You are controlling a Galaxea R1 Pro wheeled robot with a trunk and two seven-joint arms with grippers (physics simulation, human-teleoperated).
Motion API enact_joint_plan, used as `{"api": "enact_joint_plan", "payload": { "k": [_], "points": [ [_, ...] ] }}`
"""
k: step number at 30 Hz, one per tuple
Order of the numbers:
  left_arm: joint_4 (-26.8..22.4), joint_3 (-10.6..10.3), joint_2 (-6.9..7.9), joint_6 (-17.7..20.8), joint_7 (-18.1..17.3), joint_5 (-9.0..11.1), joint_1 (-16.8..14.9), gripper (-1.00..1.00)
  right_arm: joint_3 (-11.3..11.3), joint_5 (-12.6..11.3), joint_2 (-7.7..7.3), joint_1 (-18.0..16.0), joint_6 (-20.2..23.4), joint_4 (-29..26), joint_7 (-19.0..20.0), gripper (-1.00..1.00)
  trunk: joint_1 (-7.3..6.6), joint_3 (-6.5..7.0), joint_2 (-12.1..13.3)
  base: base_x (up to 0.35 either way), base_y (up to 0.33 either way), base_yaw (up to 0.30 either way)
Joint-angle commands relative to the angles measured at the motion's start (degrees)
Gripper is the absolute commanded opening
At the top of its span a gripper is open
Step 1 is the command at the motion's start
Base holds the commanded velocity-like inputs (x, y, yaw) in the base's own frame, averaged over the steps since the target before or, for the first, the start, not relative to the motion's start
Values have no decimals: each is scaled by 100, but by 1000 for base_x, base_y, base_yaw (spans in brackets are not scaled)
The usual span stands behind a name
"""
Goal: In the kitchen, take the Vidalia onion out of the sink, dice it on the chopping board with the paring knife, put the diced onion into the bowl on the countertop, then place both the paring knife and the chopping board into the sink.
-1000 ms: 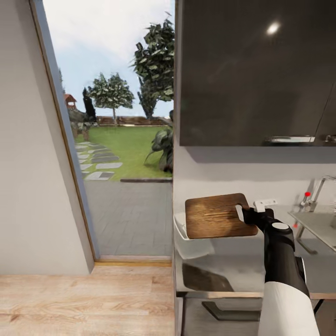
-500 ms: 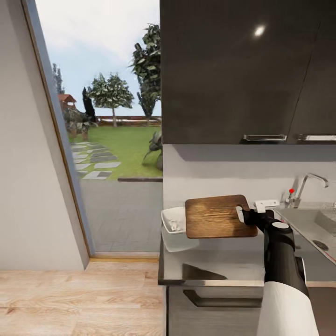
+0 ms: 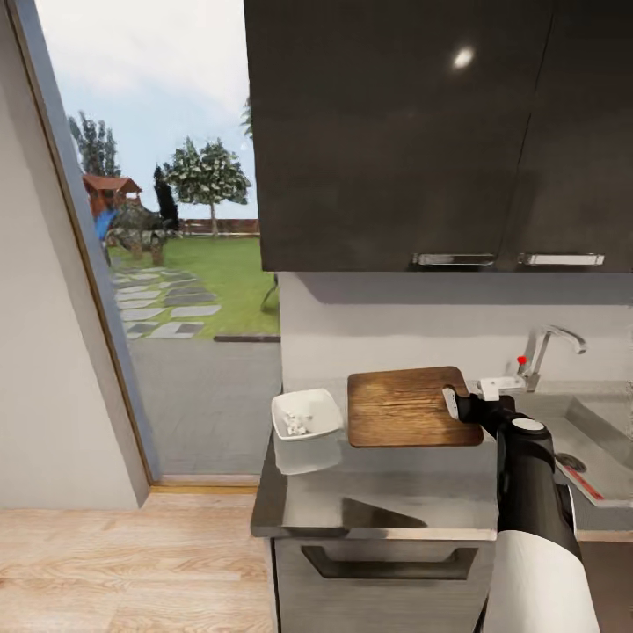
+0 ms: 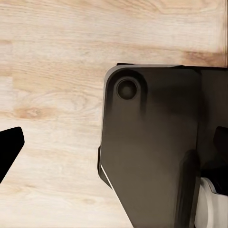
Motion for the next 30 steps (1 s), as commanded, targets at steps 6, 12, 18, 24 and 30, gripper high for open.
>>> {"api": "enact_joint_plan", "payload": {
  "k": [6, 12, 18, 24, 30],
  "points": [
    [-4, -31, 3, -10, 38, 35, 4, 100, -13, 44, 11, -6, 4, -8, 58, -100, 2, 0, -4, 0, -308, 0],
    [-4, -31, 3, -10, 38, 35, 4, 100, -13, 44, 12, -5, 3, -8, 53, -100, 2, 0, -4, 0, -308, 0],
    [-3, -31, 3, -10, 38, 35, 4, 100, -13, 46, 12, -6, 1, -8, 49, -100, 2, 0, -4, 0, -308, 0],
    [-4, -31, 3, -10, 38, 35, 4, 100, -13, 45, 12, -6, 1, -8, 49, -100, 2, 0, -4, 0, -308, 0],
    [-6, -31, 3, -10, 38, 35, 4, 100, -13, 44, 12, -8, -2, -8, 49, -100, 2, 0, -4, 0, -308, 0]
  ]
}}
